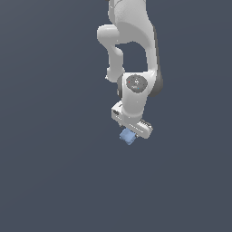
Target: Pick up the object and move it to a goal position.
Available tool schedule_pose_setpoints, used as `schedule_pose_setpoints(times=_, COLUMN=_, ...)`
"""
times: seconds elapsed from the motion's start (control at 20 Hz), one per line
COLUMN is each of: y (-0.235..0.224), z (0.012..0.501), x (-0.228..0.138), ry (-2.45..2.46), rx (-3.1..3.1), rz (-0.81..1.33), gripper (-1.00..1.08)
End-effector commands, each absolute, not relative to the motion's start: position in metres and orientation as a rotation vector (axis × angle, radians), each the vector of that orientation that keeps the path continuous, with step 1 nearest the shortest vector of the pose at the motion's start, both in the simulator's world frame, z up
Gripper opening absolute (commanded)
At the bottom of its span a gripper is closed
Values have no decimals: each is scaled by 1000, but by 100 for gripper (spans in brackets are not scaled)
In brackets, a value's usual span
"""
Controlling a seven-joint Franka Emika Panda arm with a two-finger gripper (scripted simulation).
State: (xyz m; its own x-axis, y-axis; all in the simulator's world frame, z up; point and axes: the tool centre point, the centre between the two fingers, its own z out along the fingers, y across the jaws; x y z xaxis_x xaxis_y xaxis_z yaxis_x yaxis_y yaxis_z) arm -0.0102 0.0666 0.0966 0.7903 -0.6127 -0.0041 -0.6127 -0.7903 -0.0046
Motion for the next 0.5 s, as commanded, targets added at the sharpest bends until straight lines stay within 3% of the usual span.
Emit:
schedule_pose_setpoints(times=0.0, y=67, z=94, x=-11, ry=1060, rx=-2954, rz=2, gripper=100)
schedule_pose_setpoints(times=0.45, y=67, z=90, x=-12, ry=1099, rx=-2943, rz=1, gripper=100)
